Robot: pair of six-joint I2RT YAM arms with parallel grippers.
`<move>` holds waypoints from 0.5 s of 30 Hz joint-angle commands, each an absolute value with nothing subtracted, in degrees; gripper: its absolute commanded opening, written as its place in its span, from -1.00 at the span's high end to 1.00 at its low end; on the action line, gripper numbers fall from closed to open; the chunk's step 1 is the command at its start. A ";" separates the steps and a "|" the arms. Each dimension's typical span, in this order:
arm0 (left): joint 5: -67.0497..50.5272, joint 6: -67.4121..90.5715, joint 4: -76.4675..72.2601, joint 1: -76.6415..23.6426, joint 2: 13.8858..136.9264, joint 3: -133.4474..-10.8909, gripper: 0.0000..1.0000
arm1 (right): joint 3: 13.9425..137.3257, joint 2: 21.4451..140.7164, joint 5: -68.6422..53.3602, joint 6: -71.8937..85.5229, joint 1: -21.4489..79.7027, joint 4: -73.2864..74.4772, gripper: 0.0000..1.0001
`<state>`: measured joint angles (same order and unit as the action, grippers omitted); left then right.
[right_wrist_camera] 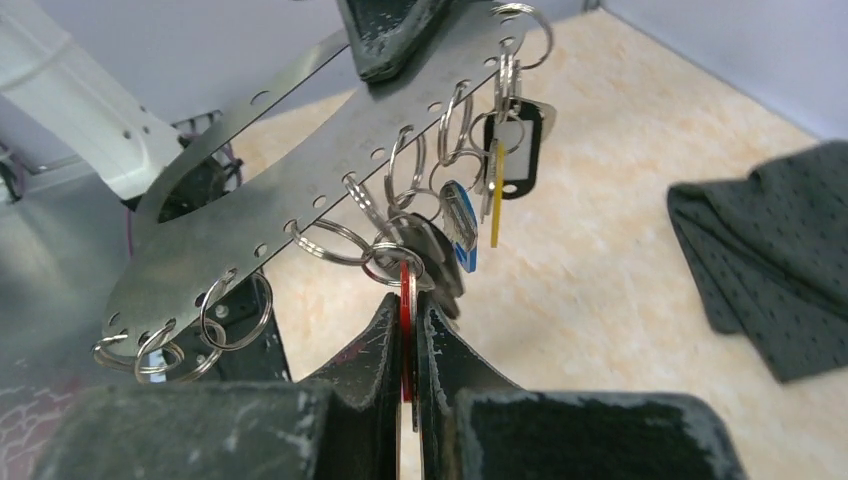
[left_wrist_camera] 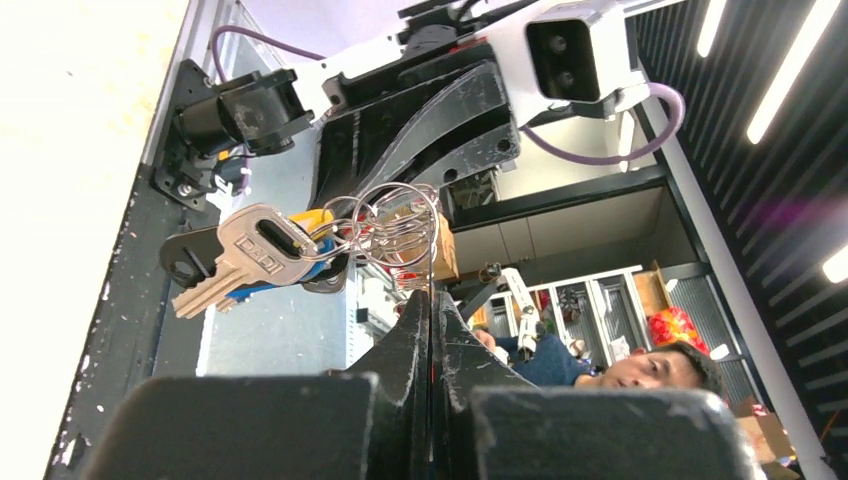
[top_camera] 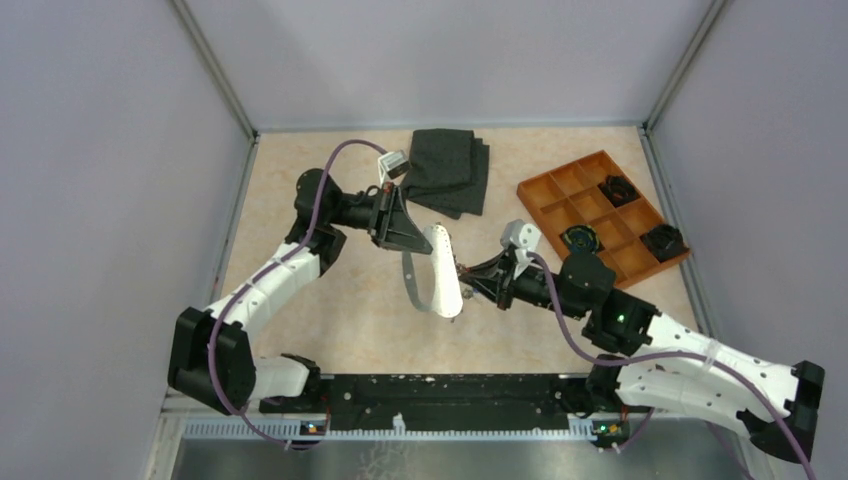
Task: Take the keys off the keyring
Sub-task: Pick up the key from the keyring.
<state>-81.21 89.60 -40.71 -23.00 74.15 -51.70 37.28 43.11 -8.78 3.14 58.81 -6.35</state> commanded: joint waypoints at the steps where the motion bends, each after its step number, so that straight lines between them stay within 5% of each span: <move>1: -78.10 74.20 -28.20 -22.78 72.90 -50.92 1.00 | 44.31 42.38 -0.39 4.19 59.32 14.02 1.00; 10: -63.16 52.58 -15.86 -22.68 67.17 -45.77 0.98 | 54.40 49.19 4.10 0.41 59.87 27.19 1.00; 15: -56.54 51.75 -21.77 -22.76 62.50 -38.76 0.72 | 59.52 53.26 7.01 -3.69 61.02 31.12 1.00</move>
<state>-63.44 55.86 -17.89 -22.92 66.70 -42.19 53.93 51.33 3.64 0.19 59.81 26.61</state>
